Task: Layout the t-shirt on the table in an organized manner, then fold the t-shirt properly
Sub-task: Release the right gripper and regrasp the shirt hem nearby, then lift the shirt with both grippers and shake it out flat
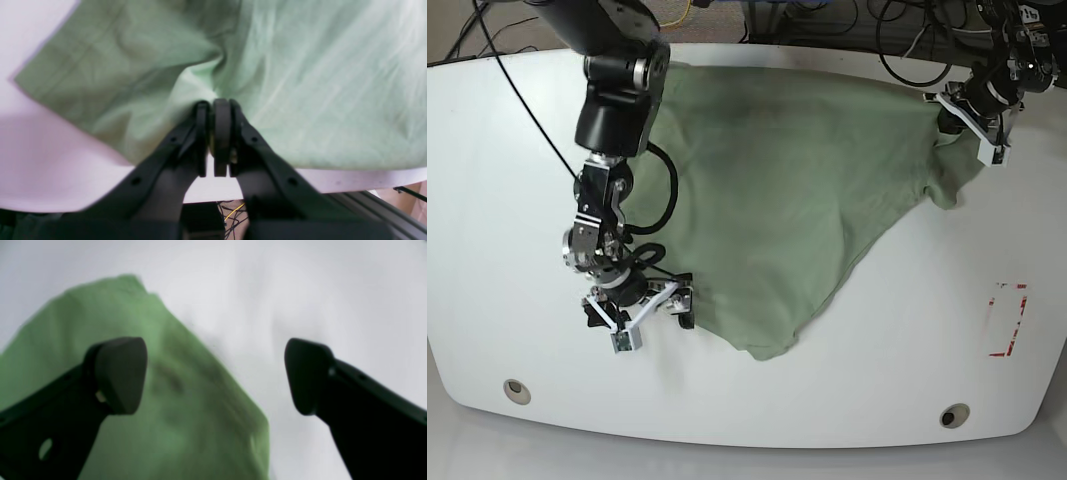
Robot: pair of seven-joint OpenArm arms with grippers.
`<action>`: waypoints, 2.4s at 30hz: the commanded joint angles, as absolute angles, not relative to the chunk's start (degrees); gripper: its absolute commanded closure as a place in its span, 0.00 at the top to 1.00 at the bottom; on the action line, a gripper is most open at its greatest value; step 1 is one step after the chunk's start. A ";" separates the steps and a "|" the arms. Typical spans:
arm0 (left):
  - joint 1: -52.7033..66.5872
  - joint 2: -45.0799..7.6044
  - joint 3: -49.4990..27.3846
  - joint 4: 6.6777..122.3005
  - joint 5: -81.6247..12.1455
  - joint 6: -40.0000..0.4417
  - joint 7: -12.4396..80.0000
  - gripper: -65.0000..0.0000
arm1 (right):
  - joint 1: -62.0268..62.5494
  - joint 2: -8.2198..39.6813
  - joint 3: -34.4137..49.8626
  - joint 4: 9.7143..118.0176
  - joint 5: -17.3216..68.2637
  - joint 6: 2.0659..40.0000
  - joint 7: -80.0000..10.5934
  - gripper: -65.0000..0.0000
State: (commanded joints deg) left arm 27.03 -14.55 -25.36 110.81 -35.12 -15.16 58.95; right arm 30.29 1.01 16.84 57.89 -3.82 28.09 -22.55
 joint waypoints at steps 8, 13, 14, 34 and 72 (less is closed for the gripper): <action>26.95 -14.55 -25.36 110.81 -35.12 -15.16 58.86 0.01 | 37.76 3.74 16.75 33.63 -3.82 28.09 -10.59 0.98; 26.95 -14.55 -25.36 110.81 -35.12 -15.16 58.77 0.00 | 37.93 3.30 16.75 28.18 -3.82 28.18 -6.73 0.98; 26.95 -14.55 -25.36 110.81 -35.12 -15.16 58.77 0.00 | 37.85 3.12 16.75 28.18 -3.82 28.35 -6.64 0.98; 26.24 -14.55 -25.71 110.81 -35.12 -15.16 58.86 0.00 | 36.18 -4.09 5.49 28.09 -3.30 28.09 -6.55 0.94; -6.11 -17.10 -19.12 110.90 -36.00 -15.16 60.09 0.00 | 26.15 -0.31 4.97 95.08 -3.12 35.47 -47.78 0.00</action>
